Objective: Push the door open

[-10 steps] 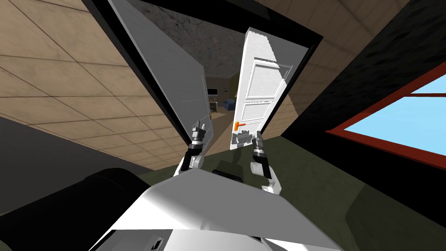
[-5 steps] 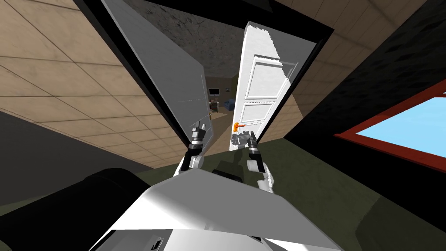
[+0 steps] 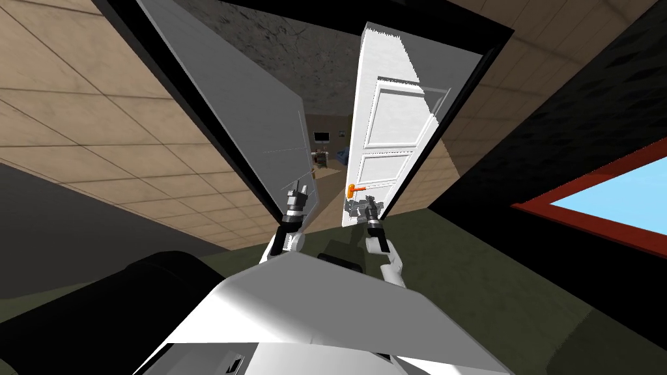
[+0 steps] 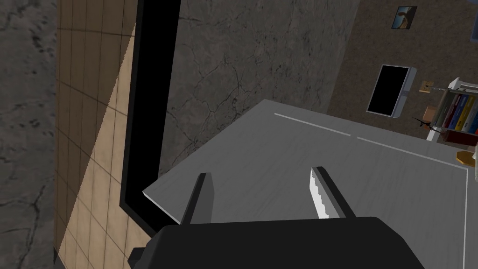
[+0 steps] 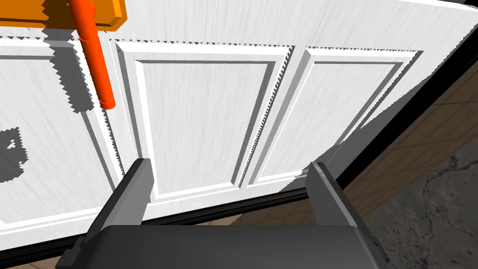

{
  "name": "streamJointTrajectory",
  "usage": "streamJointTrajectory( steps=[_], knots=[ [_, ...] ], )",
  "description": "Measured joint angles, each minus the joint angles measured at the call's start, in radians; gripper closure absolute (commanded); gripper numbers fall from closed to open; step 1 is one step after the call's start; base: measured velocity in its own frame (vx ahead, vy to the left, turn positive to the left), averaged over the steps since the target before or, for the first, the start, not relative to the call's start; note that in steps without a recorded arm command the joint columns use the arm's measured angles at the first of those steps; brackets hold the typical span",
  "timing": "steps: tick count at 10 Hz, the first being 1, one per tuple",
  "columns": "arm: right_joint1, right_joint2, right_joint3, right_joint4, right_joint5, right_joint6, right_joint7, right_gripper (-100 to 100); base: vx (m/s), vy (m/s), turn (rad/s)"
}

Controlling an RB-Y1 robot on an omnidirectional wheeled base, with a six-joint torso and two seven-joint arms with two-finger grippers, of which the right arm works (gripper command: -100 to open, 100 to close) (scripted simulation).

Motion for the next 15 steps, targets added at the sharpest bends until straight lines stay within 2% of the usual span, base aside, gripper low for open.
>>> streamJointTrajectory(
  steps=[4, 5, 7, 9, 11, 12, 15],
  knots=[
    [-0.055, 0.011, 0.027, 0.112, 0.006, 0.018, -0.010, -100, 0.073, -0.113, 0.065],
    [-0.077, 0.018, 0.030, 0.151, 0.007, 0.019, -0.011, -100, 0.117, -0.156, 0.102],
    [-0.110, 0.023, 0.048, 0.209, 0.009, 0.043, -0.022, -100, 0.108, -0.136, 0.062],
    [-0.126, 0.029, 0.063, 0.238, 0.012, 0.063, -0.028, -100, 0.071, -0.106, 0.044],
    [-0.161, 0.043, 0.069, 0.297, 0.014, 0.070, -0.029, -100, 0.080, -0.102, 0.064],
    [-0.165, 0.049, 0.079, 0.302, 0.017, 0.085, -0.031, -100, 0.064, -0.103, 0.027],
    [-0.194, 0.056, 0.088, 0.356, 0.017, 0.090, -0.038, -100, 0.056, -0.094, 0.032]
  ],
)
